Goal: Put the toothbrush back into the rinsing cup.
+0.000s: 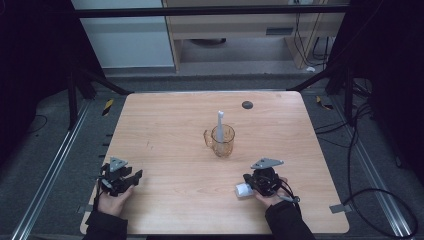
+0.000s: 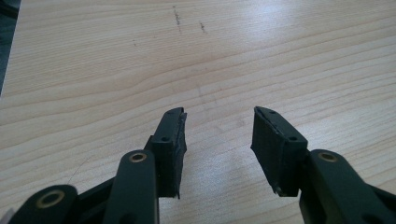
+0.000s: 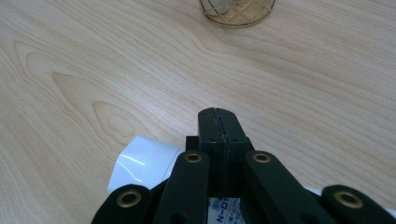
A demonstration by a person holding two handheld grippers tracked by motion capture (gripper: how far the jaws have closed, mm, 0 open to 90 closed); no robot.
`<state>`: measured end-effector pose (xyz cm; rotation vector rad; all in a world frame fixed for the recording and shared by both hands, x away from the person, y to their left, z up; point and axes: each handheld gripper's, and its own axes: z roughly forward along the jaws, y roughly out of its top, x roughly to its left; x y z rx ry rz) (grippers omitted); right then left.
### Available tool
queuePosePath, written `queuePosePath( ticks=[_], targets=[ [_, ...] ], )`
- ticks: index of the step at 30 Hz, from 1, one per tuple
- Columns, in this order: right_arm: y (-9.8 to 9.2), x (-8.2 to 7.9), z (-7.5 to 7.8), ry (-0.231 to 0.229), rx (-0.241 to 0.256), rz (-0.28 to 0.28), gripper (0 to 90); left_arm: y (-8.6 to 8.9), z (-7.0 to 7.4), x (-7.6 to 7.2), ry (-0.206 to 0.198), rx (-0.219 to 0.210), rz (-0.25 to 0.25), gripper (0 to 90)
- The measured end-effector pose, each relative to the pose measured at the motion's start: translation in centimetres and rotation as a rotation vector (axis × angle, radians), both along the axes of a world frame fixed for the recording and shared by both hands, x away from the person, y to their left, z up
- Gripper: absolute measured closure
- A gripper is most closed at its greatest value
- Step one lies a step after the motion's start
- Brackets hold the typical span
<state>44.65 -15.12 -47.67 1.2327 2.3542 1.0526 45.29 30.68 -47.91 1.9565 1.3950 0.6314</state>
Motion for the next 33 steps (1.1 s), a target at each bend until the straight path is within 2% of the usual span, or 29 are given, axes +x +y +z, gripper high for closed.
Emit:
queuePosePath(
  ticks=[11, 16, 33],
  targets=[
    [-0.3, -1.2, 0.1, 0.022, 0.002, 0.034, 90.0, 0.0, 0.0, 0.0, 0.0, 0.001, 0.0, 53.3],
    [-0.5, -1.8, 0.1, 0.017, -0.003, 0.056, 90.0, 0.0, 0.0, 0.0, 0.0, 0.002, 0.0, 53.3],
    [-1.4, -2.7, 0.2, 0.031, 0.005, 0.071, 90.0, 0.0, 0.0, -0.1, 0.0, 0.002, 0.001, 53.3]
  ],
)
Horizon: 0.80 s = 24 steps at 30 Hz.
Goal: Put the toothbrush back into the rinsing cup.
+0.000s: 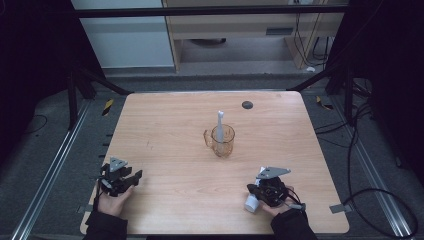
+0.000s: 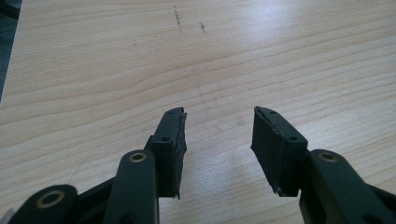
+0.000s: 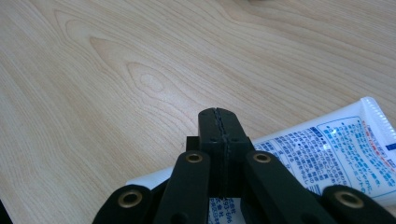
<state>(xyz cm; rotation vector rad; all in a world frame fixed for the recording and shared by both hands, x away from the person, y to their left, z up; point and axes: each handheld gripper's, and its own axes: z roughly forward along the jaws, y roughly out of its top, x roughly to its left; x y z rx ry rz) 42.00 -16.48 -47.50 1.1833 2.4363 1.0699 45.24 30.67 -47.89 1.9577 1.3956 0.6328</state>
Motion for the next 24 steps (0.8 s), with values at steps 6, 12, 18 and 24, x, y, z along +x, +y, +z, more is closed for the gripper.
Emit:
queuePosePath(
  ticks=[6, 12, 18, 24],
  targets=[
    [-0.5, 0.0, 0.6, -0.038, 0.018, -0.028, 90.0, 0.0, 0.0, 0.0, 0.001, 0.0, 0.0, 53.3],
    [-3.5, 0.2, 1.3, -0.077, 0.016, -0.152, 90.0, 0.0, 0.0, 0.0, 0.001, -0.002, 0.0, 53.3],
    [-5.4, 0.0, 0.2, -0.04, -0.022, -0.211, 90.0, 0.0, 0.0, 0.0, 0.001, 0.0, 0.002, 53.3],
    [-5.8, 0.5, -0.6, -0.016, -0.059, -0.229, 90.0, 0.1, 0.0, 0.0, 0.0, 0.001, 0.004, 53.4]
  ],
)
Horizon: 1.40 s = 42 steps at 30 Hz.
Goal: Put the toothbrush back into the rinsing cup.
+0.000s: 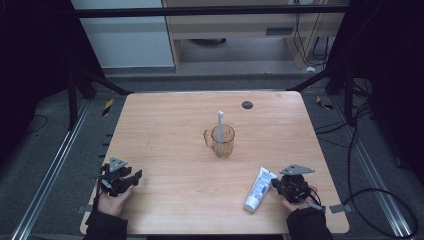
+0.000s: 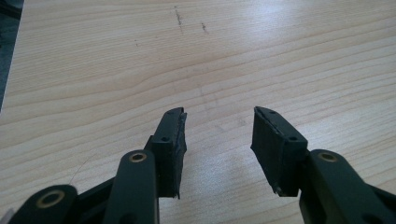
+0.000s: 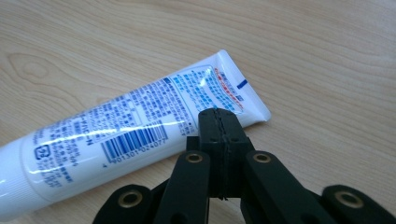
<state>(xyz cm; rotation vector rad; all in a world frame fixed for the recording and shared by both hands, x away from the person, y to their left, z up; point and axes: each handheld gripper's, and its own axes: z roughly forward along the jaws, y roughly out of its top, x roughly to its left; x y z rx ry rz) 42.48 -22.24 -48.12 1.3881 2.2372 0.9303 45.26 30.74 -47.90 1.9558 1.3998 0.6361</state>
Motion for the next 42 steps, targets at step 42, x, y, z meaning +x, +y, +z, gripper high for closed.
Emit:
queuePosePath(
  ticks=[42],
  targets=[
    [3.9, 4.2, -0.2, 0.026, -0.037, 0.058, 90.0, -0.2, -0.1, 0.1, 0.001, 0.011, -0.001, 53.5]
  ],
)
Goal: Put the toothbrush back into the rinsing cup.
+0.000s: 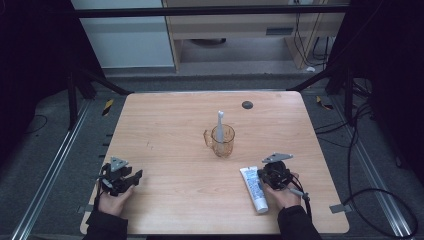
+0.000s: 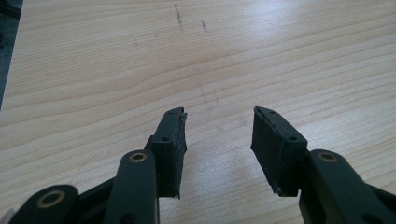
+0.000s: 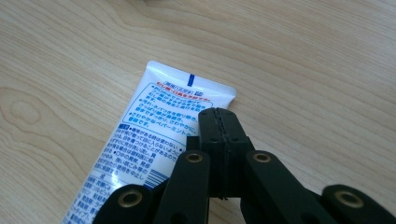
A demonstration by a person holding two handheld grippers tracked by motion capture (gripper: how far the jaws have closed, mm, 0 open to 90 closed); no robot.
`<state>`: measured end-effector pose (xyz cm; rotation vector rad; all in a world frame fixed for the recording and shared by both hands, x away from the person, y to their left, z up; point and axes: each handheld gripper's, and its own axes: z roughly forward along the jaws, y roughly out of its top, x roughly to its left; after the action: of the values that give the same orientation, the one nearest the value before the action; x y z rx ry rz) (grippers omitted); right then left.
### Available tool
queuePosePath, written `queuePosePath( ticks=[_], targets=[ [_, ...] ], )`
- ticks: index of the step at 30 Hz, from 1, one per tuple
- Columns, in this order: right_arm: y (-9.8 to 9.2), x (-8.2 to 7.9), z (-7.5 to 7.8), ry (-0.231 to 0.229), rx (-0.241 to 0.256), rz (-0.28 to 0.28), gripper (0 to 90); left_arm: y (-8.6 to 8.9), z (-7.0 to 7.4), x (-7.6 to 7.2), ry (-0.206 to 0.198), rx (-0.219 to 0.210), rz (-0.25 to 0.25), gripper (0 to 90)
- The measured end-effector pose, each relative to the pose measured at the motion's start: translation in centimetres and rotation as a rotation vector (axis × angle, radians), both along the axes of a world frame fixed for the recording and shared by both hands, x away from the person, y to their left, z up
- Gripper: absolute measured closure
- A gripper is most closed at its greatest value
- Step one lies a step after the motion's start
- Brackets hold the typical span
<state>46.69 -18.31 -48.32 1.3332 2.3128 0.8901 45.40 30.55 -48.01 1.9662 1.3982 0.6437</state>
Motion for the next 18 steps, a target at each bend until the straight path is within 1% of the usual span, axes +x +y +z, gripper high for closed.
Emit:
queuePosePath(
  ticks=[2, 7, 11, 14, 16, 18],
  targets=[
    [0.3, 0.2, 0.0, -0.004, 0.0, 0.007, 90.0, 0.0, 0.0, 0.0, -0.001, 0.0, 0.0, 53.5],
    [0.8, 0.5, -0.2, 0.007, -0.004, 0.015, 90.0, 0.0, 0.0, 0.0, 0.0, 0.0, -0.001, 53.5],
    [1.0, 0.5, -0.1, 0.0, -0.003, 0.015, 90.0, 0.0, 0.0, 0.0, -0.002, 0.0, -0.002, 53.5],
    [0.9, 0.3, 0.4, -0.023, -0.007, 0.012, 89.2, 0.0, 0.0, 0.0, -0.003, -0.002, 0.0, 53.5],
    [0.6, 0.1, 1.0, -0.042, 0.01, 0.003, 87.7, 0.1, 0.0, 0.0, -0.003, -0.002, 0.0, 53.4],
    [0.4, 0.0, 1.2, -0.05, 0.012, 0.001, 87.0, 0.0, 0.0, 0.0, -0.003, -0.003, 0.0, 53.4]
  ],
)
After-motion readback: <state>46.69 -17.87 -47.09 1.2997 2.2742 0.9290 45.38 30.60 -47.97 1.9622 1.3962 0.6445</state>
